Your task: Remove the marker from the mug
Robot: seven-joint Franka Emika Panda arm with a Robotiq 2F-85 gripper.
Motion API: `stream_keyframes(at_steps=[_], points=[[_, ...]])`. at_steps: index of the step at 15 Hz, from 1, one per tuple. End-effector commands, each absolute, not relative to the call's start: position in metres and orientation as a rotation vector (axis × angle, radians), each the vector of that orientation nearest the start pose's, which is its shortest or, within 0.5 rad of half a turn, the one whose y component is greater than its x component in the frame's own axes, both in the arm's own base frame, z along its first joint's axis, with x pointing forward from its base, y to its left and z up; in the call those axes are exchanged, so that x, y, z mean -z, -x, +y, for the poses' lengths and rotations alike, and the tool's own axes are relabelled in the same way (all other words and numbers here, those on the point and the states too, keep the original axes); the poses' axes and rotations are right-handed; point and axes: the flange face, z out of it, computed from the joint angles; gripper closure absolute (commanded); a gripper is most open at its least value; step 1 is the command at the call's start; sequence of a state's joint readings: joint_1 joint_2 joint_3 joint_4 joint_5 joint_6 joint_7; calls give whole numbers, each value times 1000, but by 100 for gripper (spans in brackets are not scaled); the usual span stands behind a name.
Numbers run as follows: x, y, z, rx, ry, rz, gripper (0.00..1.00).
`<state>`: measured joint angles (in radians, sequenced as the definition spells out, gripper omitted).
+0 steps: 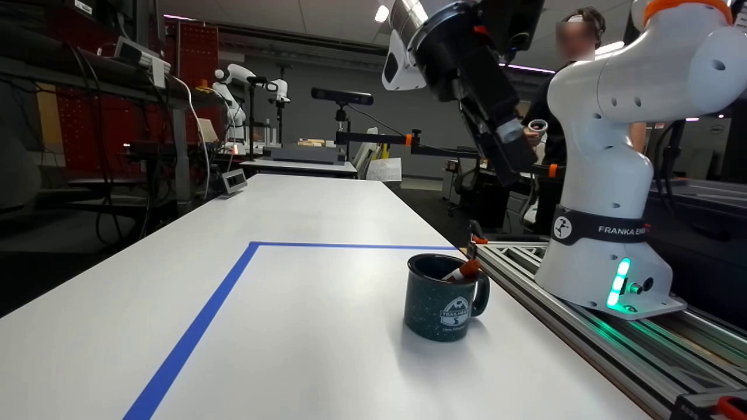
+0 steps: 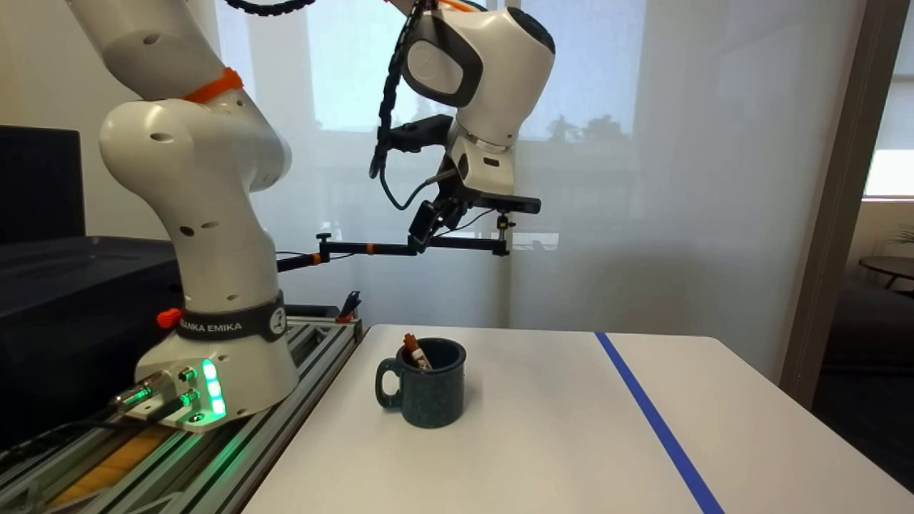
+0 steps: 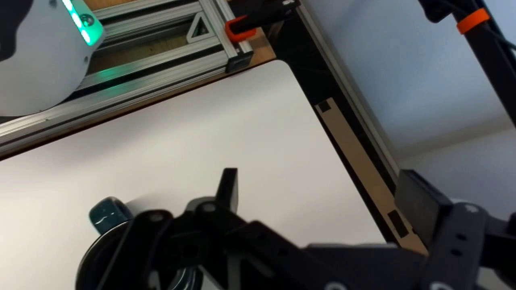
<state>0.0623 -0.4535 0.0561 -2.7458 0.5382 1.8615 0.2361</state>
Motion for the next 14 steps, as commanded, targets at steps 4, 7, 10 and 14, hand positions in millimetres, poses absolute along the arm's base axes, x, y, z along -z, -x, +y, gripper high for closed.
stream_keyframes(at_steps=[4,7,10,14], points=[[-340,-316,58,-662,2628,571,0],[-340,-316,58,-663,2628,570,0],[-340,-316,58,-663,2628,570,0],[-335,-318,60,-682,2625,598,0]])
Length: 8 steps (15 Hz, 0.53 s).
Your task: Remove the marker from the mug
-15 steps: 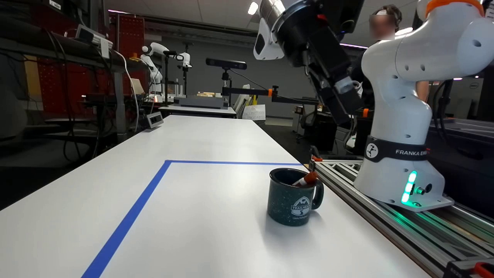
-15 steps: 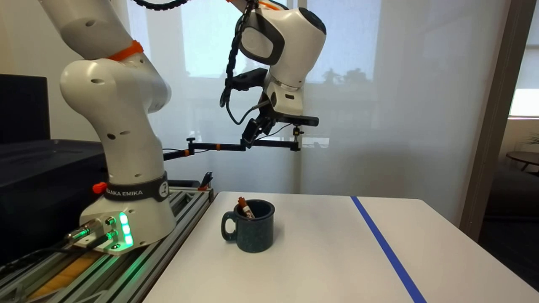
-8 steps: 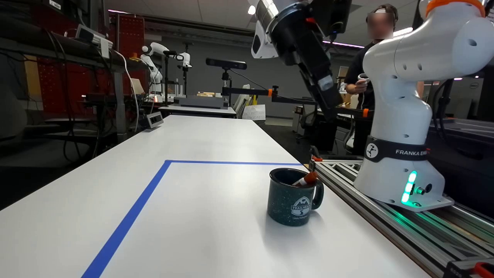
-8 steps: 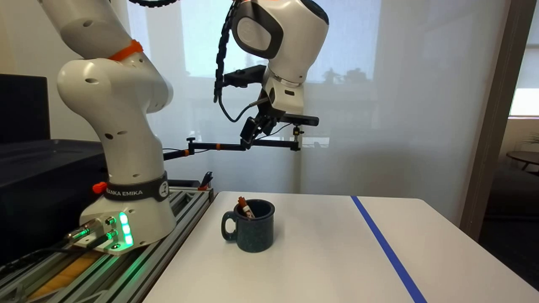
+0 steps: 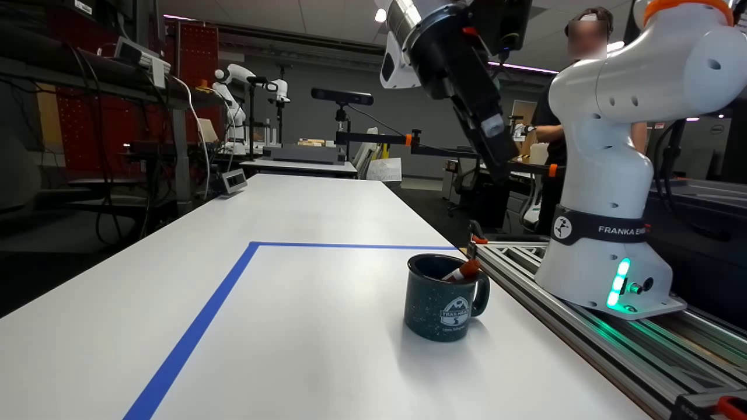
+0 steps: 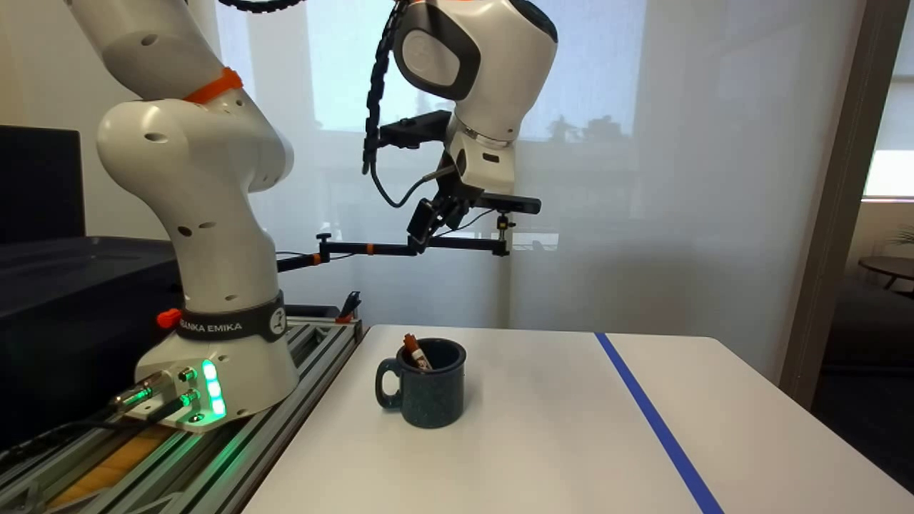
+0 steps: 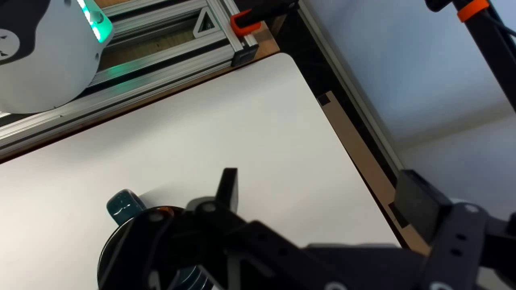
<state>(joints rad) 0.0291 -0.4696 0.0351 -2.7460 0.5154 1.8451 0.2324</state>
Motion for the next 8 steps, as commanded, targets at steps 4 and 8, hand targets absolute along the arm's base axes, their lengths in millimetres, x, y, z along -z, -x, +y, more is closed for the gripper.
stream_keyframes(at_steps=[4,8], points=[[-323,-321,40,-686,2626,713,0],[-306,-327,11,-680,2620,851,0]])
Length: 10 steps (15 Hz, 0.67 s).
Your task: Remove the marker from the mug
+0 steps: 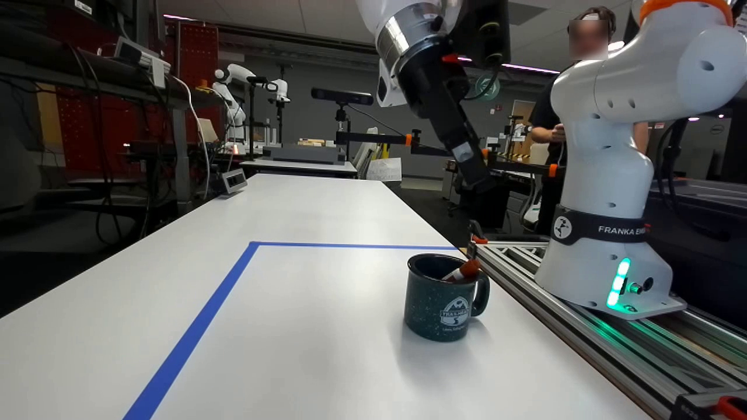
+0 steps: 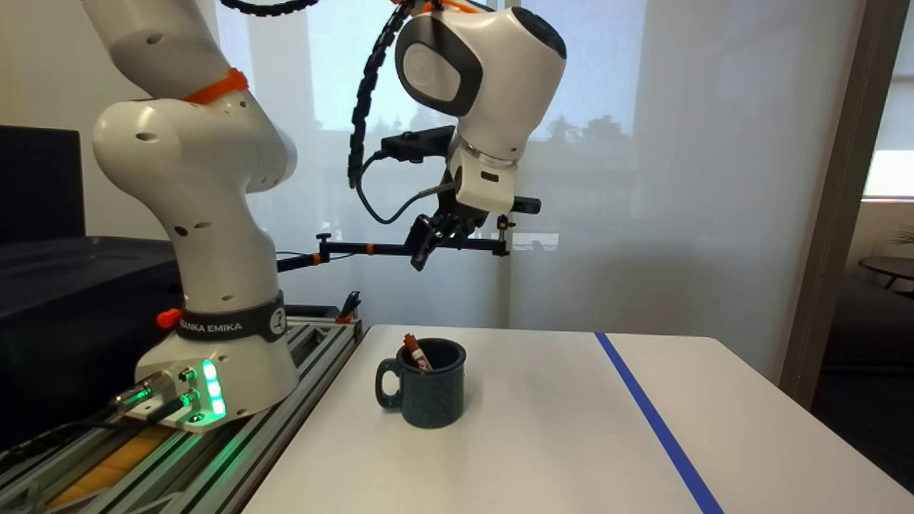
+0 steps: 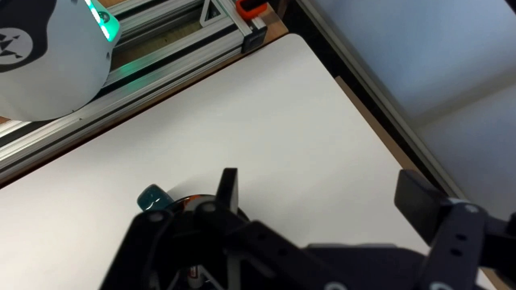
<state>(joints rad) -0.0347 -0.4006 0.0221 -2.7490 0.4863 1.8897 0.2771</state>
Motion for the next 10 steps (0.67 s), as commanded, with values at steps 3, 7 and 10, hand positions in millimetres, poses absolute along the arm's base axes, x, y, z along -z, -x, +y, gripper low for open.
stream_keyframes(at_steps=[3,7,10], points=[[-283,-332,-5,-682,2625,921,0],[-250,-336,-3,-691,2639,923,0],[-228,-336,2,-718,2647,931,0]])
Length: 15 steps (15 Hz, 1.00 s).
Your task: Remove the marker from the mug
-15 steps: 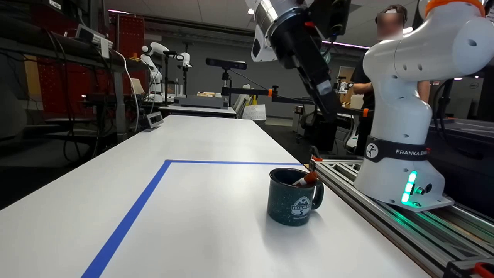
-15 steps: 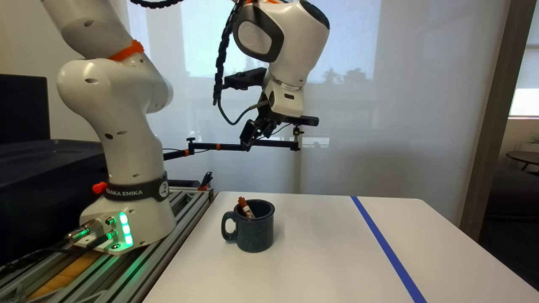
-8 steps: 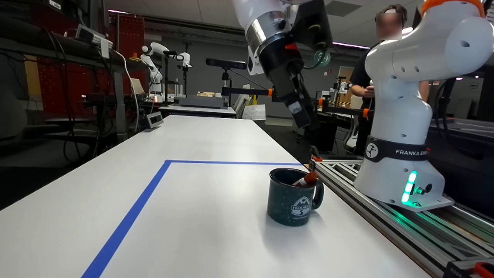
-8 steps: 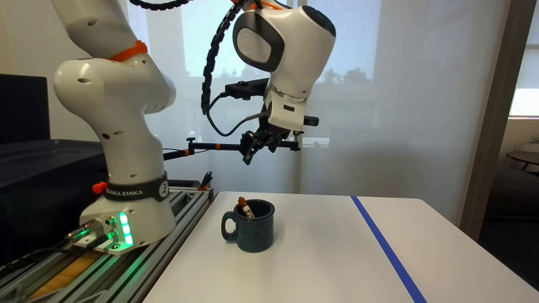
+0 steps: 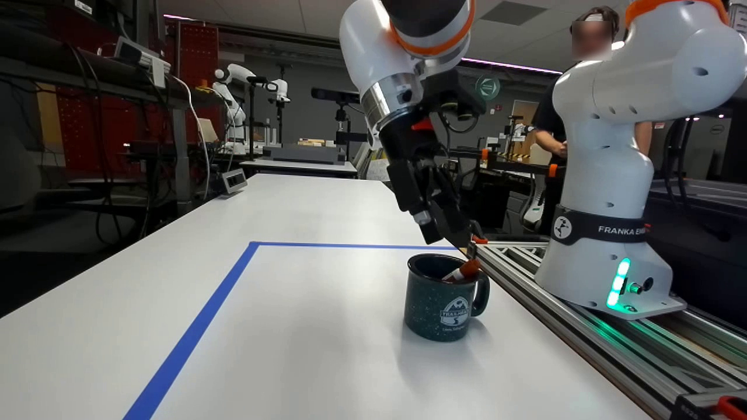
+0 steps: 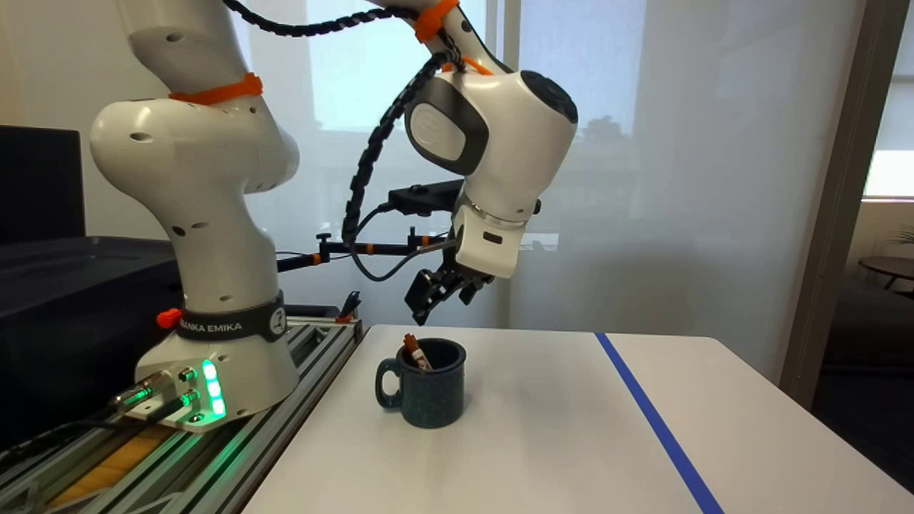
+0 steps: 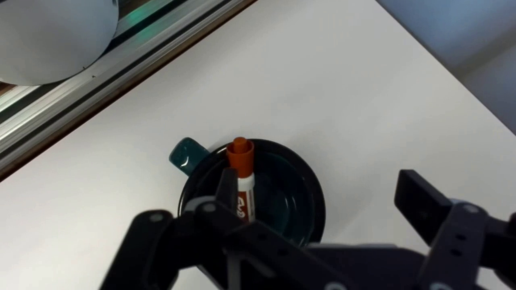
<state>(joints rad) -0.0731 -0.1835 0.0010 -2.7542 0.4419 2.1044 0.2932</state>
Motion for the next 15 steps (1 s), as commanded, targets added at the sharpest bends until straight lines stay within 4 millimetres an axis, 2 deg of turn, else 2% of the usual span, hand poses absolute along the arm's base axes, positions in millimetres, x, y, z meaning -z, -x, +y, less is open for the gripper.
stream_keyframes(at_steps=[1,4,5,15], points=[[-221,-335,3,-736,2649,934,0],[-203,-326,8,-838,2653,911,0],[-212,-330,2,-796,2643,938,0],[-198,-332,3,-849,2644,955,0]])
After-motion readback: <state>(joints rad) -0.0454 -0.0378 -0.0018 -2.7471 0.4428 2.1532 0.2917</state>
